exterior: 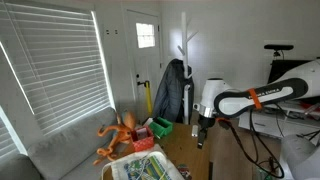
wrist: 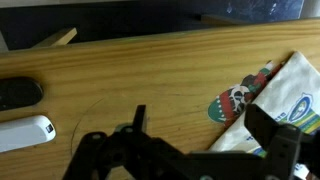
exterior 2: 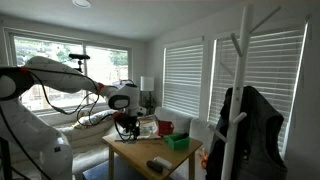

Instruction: Pick up the red basket, move it backward and place it at the edge of the table

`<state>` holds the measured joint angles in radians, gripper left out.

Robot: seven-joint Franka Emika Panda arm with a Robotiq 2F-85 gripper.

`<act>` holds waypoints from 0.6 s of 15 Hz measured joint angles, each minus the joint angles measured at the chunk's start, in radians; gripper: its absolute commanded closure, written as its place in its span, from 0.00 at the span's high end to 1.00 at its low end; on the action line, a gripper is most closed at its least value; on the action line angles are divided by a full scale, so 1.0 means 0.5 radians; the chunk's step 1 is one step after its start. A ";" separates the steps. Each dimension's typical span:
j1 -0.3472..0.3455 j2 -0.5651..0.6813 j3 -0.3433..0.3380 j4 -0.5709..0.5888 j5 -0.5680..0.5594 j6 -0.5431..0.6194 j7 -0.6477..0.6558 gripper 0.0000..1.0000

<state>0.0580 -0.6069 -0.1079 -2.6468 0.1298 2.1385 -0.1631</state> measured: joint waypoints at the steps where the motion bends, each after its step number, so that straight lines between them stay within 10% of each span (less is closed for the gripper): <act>1: 0.000 0.000 0.000 0.000 0.000 0.000 0.000 1.00; 9: -0.039 0.001 0.001 0.013 0.038 0.140 0.142 1.00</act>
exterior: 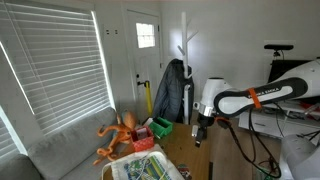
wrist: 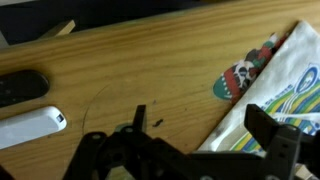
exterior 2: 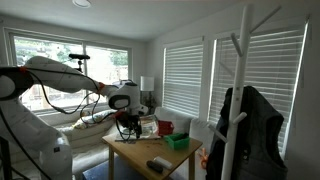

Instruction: Pick up the red basket, move it backward and place it at the edge of the table

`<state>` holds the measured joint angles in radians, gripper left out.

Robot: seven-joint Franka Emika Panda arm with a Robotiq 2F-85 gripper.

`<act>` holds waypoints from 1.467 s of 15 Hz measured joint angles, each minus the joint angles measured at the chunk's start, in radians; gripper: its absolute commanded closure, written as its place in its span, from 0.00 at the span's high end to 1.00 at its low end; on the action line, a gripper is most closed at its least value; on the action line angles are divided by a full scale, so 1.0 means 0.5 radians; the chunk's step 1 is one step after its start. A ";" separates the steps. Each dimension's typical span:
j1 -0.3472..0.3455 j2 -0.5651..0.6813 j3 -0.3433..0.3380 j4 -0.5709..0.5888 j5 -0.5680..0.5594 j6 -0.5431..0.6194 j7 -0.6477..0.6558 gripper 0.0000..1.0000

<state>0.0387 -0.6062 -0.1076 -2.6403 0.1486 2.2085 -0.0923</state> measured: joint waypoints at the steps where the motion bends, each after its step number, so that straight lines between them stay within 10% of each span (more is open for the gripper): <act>1: -0.029 0.000 -0.001 0.014 0.002 0.065 0.046 1.00; 9: -0.201 0.197 0.068 0.263 0.009 0.679 0.490 1.00; 22: -0.226 0.379 0.108 0.367 0.116 0.726 0.870 1.00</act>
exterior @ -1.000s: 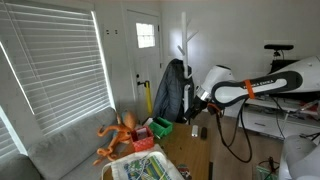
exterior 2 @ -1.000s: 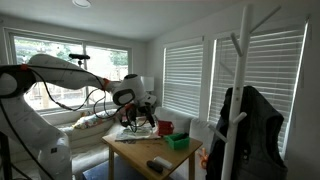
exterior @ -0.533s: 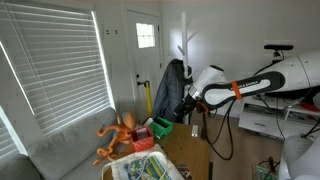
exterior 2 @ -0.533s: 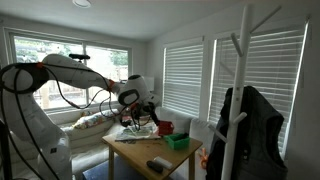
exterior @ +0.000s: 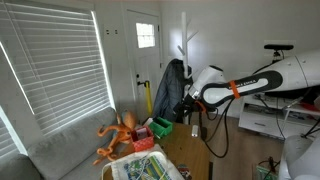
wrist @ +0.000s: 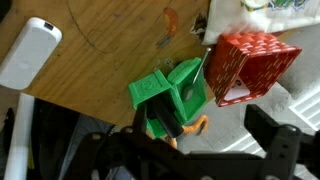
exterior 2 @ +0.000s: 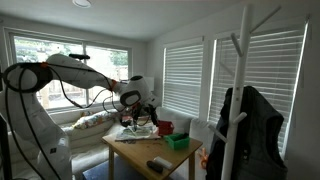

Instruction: Pick up the red basket, move it backward and place it at the edge of the table

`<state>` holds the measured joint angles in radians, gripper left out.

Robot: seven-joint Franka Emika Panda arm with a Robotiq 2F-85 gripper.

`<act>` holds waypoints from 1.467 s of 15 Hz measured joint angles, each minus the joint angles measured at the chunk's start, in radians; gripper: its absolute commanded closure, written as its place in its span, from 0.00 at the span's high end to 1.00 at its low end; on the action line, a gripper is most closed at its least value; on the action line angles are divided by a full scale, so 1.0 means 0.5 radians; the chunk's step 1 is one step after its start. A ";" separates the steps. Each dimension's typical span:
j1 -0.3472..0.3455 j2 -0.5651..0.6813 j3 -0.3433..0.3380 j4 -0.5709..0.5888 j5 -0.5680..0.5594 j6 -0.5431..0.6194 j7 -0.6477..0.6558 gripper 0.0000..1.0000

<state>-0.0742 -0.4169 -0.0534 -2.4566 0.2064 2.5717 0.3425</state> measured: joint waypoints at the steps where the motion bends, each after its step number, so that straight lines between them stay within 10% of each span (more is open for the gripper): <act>1: 0.000 0.060 0.007 0.041 0.033 0.016 0.080 1.00; 17: 0.131 1.304 0.066 1.391 0.126 -0.700 0.565 1.00; 19: 0.158 1.398 0.066 1.463 0.125 -0.704 0.618 0.72; 22: 0.175 1.507 0.066 1.527 0.125 -0.727 0.656 0.61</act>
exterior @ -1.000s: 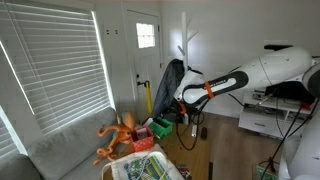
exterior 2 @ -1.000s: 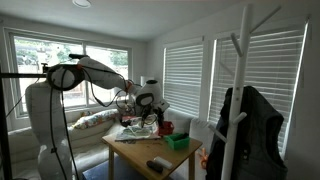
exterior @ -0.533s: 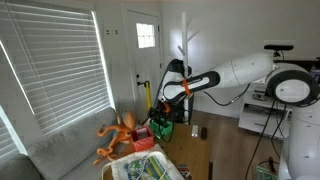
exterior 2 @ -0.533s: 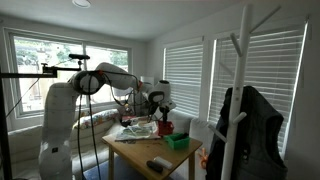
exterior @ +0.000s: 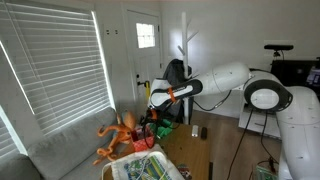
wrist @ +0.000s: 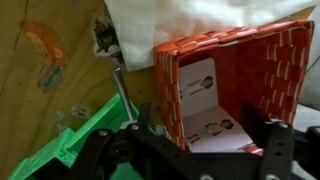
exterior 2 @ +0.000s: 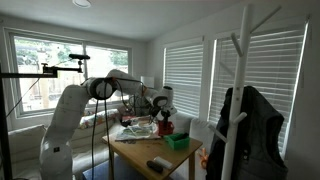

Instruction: Pick up the red basket, move it backward and place it at the edge of the table

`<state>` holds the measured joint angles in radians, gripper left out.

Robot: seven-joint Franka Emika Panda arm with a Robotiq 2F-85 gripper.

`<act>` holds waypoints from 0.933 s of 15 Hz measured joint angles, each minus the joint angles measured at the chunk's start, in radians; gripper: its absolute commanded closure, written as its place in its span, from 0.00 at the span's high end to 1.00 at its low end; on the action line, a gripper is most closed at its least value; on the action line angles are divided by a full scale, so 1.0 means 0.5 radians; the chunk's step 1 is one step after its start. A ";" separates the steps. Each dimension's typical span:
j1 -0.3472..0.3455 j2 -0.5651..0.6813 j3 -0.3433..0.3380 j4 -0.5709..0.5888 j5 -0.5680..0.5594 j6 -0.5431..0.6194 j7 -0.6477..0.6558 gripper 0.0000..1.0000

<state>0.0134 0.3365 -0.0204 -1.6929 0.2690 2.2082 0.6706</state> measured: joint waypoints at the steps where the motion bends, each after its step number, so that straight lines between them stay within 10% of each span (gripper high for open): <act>1: 0.001 0.026 0.000 0.012 0.000 -0.015 0.004 0.54; 8: -0.003 0.083 -0.044 0.053 0.000 -0.147 0.066 0.05; 14: -0.005 0.082 -0.054 0.080 0.014 -0.166 0.104 0.02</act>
<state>0.0108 0.3777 -0.0475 -1.6528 0.2758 2.1252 0.7228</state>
